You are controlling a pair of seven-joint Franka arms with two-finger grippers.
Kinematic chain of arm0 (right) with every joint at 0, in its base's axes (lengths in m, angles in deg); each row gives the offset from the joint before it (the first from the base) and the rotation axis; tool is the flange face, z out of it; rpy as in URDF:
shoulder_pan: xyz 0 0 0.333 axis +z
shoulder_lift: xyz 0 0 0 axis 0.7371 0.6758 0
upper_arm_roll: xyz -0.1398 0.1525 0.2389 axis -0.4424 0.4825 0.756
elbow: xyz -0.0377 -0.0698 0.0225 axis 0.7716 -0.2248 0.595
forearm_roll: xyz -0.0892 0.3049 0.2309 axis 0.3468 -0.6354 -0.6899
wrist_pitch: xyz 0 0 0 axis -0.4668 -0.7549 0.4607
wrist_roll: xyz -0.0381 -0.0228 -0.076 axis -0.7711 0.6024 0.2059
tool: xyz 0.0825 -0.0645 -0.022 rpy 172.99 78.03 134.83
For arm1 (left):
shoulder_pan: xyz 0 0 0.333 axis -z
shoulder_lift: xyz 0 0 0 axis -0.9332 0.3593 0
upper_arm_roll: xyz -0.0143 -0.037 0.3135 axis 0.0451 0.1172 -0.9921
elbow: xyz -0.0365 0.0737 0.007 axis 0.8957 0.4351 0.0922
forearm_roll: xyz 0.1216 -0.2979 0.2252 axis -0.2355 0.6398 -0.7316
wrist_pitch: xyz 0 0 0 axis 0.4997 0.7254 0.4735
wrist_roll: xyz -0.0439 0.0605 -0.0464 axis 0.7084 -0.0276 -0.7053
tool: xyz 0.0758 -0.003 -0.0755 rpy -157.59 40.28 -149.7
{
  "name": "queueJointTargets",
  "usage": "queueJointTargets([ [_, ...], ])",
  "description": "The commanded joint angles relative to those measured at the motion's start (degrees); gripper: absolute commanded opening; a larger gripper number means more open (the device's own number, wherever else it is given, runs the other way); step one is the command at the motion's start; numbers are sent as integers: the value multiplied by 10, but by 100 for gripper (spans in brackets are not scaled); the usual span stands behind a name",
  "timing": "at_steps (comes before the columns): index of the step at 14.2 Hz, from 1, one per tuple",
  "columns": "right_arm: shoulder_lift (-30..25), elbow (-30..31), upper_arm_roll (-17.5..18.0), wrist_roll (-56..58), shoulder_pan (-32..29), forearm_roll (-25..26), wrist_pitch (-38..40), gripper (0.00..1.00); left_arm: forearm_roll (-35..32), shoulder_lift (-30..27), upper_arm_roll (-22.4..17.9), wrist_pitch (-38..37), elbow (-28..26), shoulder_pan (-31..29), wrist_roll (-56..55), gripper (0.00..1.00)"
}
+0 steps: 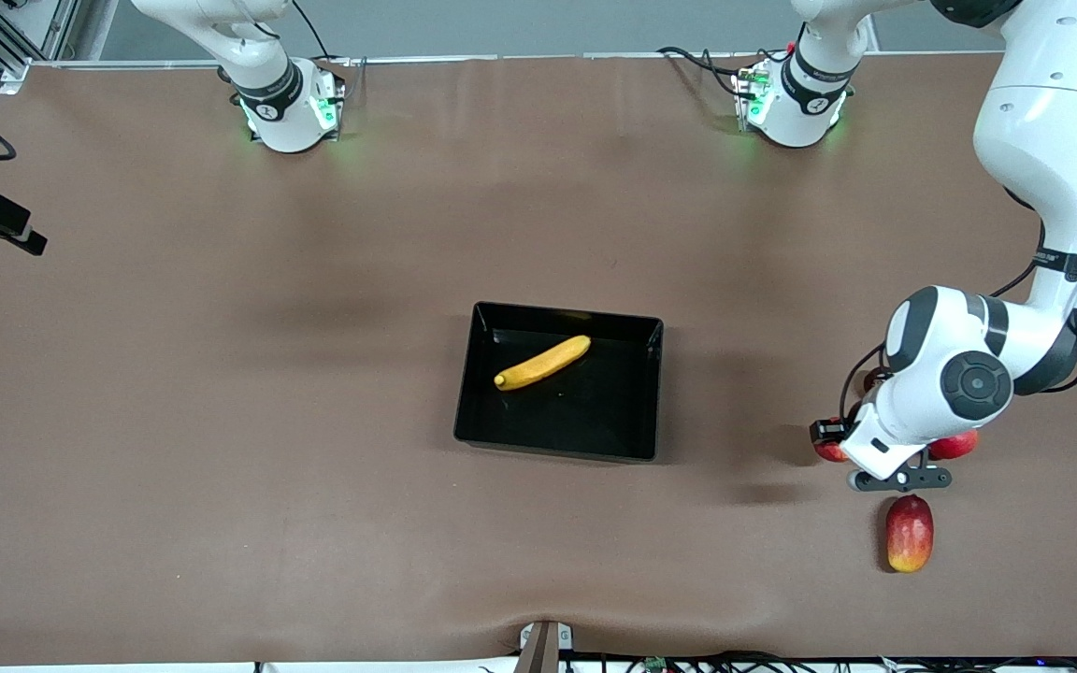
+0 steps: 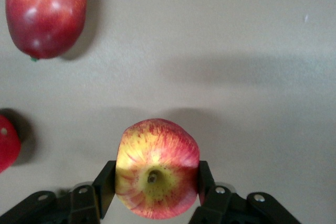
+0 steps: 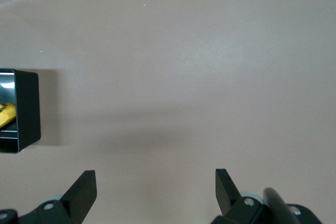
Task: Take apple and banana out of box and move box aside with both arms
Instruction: 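Carry the apple with the left gripper beside the red apple, then open the left gripper to release the apple and lift away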
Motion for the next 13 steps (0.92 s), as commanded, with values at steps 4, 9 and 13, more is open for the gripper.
queueJointTargets([
  [4,6,-14,5,7,-10,-11,5,100,-22,15,-34,43,7,-8,50,0],
  [9,6,-14,5,6,-11,-11,5,100,-20,41,-38,68,8,-35,74,7],
  [13,6,-14,5,6,-11,-11,5,100,-12,36,-37,68,6,-37,74,83],
])
